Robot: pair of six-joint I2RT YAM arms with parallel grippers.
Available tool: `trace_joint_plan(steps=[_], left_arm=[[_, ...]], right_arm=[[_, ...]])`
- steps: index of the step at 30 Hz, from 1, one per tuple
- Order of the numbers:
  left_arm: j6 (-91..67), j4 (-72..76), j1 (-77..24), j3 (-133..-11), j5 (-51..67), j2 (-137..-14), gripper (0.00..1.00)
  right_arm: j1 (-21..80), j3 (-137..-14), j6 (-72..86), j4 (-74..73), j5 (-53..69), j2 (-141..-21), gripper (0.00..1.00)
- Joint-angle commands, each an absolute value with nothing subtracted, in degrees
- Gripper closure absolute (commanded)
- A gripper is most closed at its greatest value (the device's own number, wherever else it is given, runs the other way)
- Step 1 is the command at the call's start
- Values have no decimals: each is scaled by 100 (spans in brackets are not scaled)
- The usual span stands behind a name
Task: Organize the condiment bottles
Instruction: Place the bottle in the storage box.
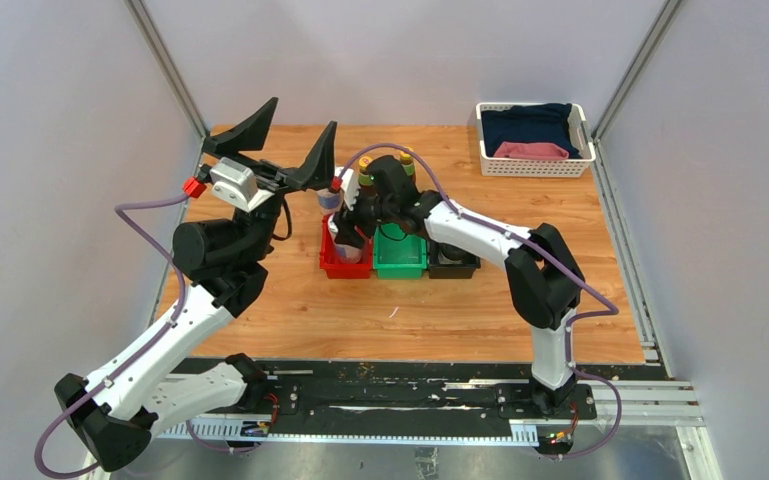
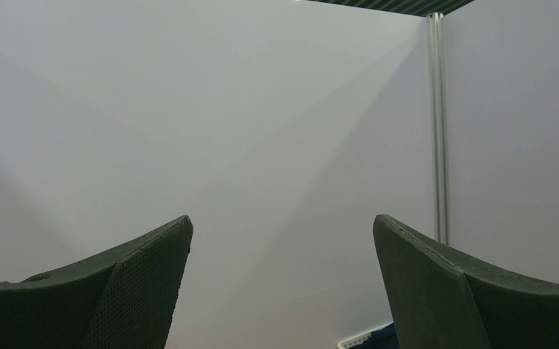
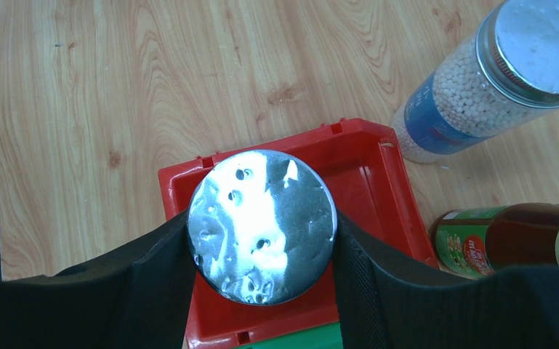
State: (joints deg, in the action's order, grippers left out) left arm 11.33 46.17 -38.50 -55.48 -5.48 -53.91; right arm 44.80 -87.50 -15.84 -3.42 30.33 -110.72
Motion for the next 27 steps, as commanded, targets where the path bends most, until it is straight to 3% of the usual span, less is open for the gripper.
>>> trace_joint_plan(steps=[1,27], left_arm=[[1116,4752,-3894,-5523,-642,-5420,0],[1055,4739,-3894,-5537,-633,-5465,0]], right_arm=[[4625,-8721,-1503,-52,3177,-10752,100],[4666,-8327,-1408,342,3137,-10635,100]])
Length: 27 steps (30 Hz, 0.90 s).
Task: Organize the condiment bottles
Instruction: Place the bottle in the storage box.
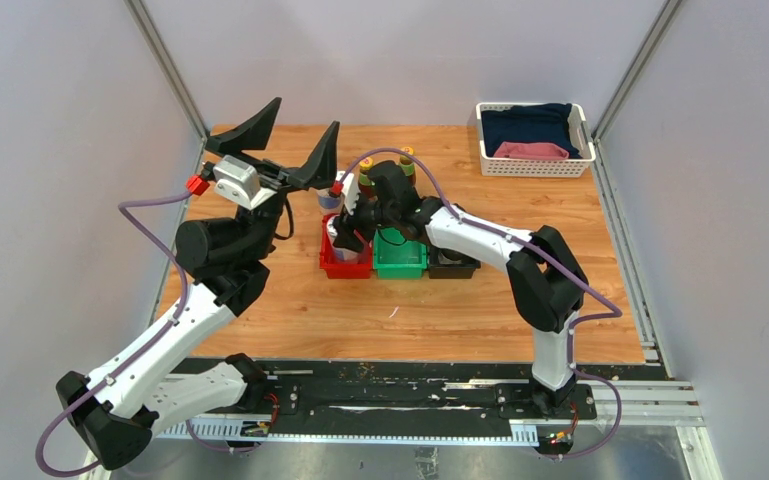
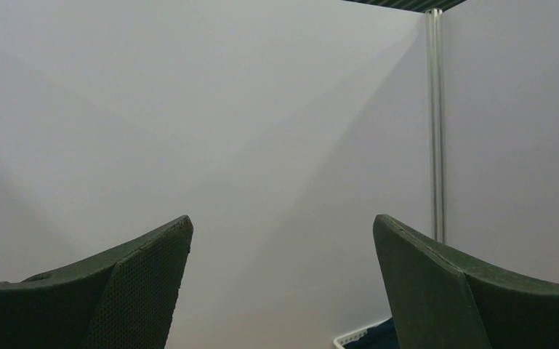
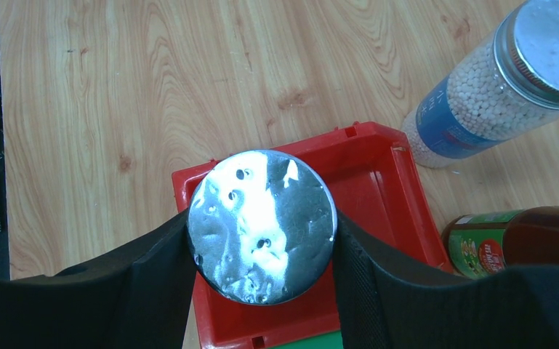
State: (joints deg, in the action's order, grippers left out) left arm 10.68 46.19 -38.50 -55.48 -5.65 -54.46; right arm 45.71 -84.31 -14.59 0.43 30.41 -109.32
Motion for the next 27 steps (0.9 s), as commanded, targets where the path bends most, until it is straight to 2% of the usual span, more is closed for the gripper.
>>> trace_joint_plan(steps=[1,27], left_arm=[[1048,4742,-3894,-5537,-625,-5464,0],[1036,4755,-3894,-5528,-621,-5487,0]], right_arm=[[4667,-8313,-1407,350,3138,-10639,100],[4702,-8018,-1180,567,3213,-10722,100]])
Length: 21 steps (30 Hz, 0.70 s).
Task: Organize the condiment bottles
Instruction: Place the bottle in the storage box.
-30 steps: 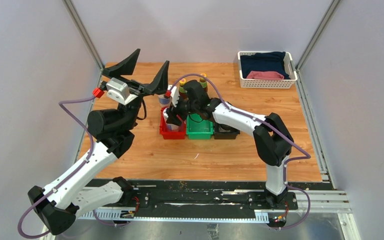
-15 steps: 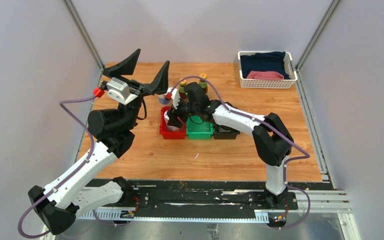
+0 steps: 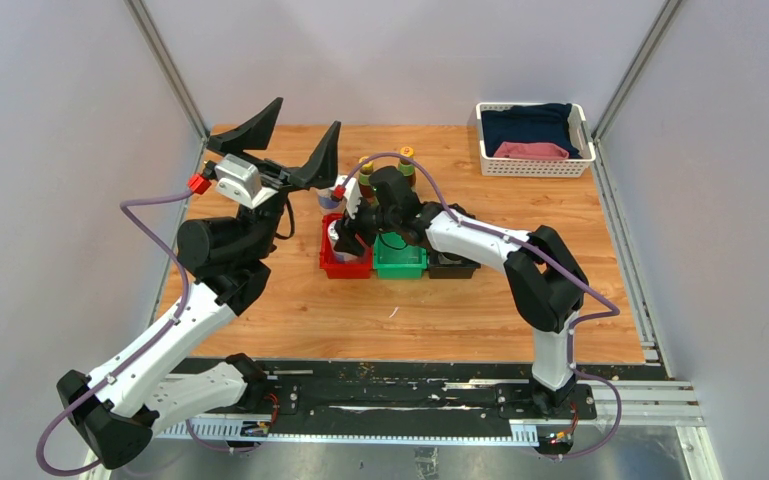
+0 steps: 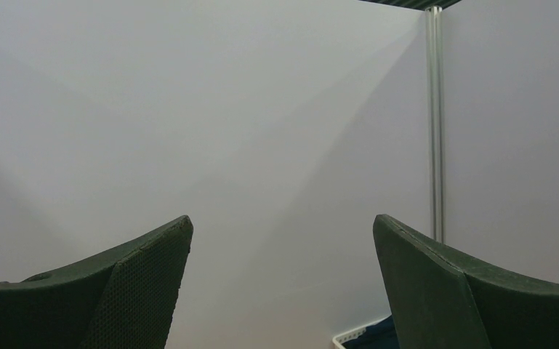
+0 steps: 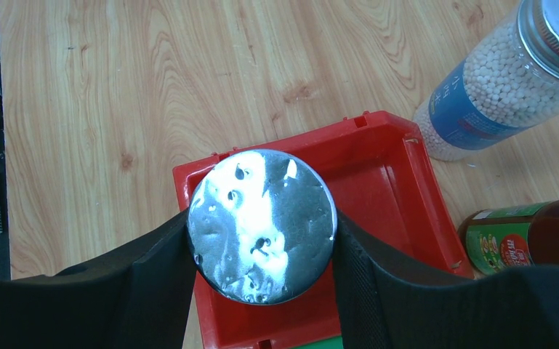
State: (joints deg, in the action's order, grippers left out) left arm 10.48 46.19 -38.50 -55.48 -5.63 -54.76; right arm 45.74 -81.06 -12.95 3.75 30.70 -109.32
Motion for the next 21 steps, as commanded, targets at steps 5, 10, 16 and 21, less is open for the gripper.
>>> trace_joint_plan(steps=[5,10,16,21], left_arm=[[1037,4755,-3894,-5537,-615,-5492,0],[1020,4755,-3894,-5537,-615,-5488,0],[987,4755,-3894,-5537,-598,-5483,0],[969,4755,-3894,-5541,-581,-5479,0]], right_arm=[[4720,-8042,-1191,507,3182,-10660,100],[4754,-8043,-1212,451,3145,-10620,100],[4782,-8028,-1230,396,3096,-10596,100],[4790,-7982,-1226,354,3045,-10598,100]])
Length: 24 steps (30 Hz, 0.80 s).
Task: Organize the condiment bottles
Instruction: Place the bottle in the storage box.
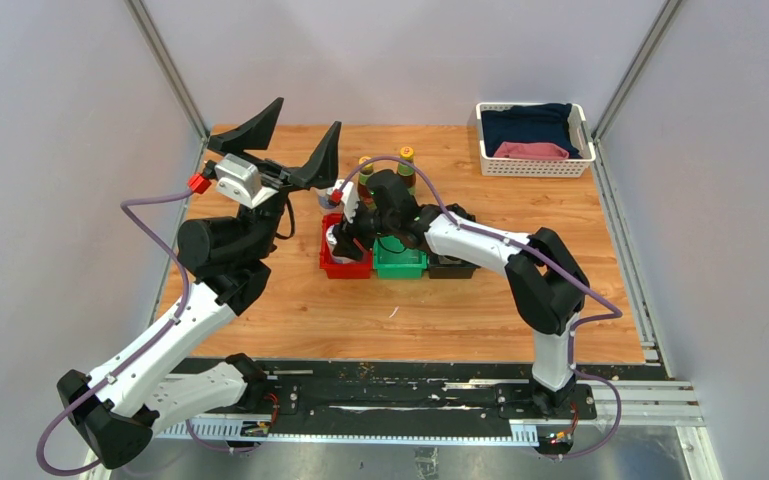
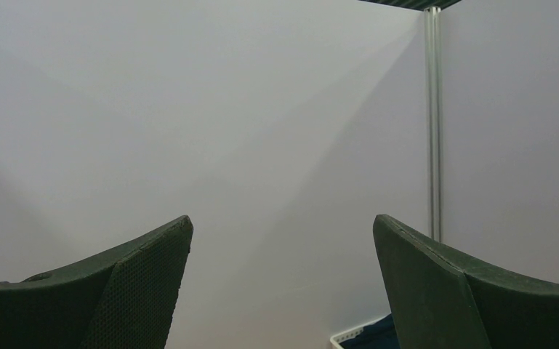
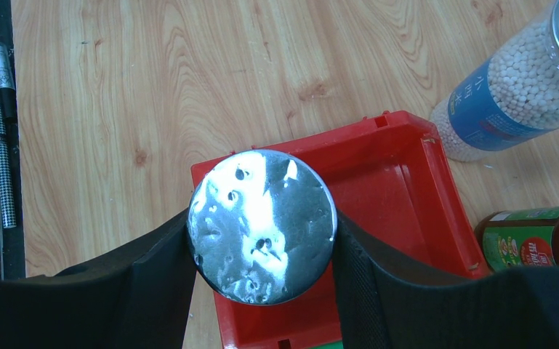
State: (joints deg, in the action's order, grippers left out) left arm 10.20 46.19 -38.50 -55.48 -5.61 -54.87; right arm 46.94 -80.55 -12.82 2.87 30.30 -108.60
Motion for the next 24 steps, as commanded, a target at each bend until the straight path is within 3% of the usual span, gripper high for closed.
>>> trace_joint_plan(steps=[1,6,17,20,24], left_arm=[[963,4750,-3894,-5544,-580,-5477,0],[937,4720,-3898,-5563,-631,-5479,0],[824,4698,-3900,-5602,-668,-5613,0],[741,4655,-3902,-5646,-668,-5689,0],[721,4620,-3900,-5690,-702,-5729,0]], right_arm=[[4790,-7973,-1223,352,3035,-10598,100],[4794,-7985,-1200,298,2977,-10666,97],[4798,-8042,-1151,272,2900,-10809,42],[4799,-8059,-1176,272,2883,-10812,29],[4792,-8060,-1220,256,2853,-10775,20]])
